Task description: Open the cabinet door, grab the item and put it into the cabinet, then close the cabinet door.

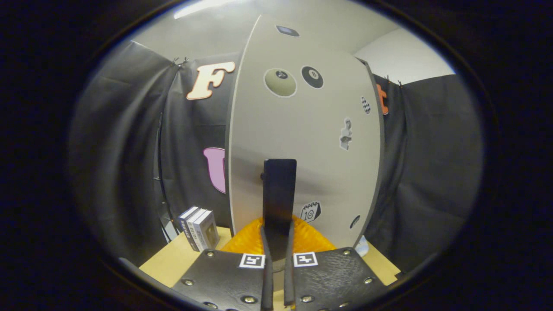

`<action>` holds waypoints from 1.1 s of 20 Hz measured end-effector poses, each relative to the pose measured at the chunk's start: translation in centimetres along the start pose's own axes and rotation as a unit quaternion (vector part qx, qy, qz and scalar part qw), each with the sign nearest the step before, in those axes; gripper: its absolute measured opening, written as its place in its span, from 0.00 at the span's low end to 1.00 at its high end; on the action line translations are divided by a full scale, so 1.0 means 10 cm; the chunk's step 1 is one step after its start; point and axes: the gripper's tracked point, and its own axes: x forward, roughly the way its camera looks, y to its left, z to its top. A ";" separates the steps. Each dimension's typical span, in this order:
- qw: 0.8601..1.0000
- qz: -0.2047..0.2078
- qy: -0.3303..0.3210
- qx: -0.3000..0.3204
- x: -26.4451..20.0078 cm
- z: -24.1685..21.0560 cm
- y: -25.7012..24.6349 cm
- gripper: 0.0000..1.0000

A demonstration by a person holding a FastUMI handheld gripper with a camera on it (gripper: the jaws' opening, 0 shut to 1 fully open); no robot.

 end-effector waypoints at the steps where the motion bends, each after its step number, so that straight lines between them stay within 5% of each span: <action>1: 1.000 -0.003 0.003 0.001 -0.06 0.00 -0.05 0.10; 10: 0.997 -0.068 0.017 0.013 -0.64 -0.04 -0.70 0.09; 18: 0.986 -0.164 0.020 0.034 -1.12 -0.09 -1.62 0.08; 22: 0.984 -0.171 0.020 0.049 -1.27 -0.15 -1.92 0.08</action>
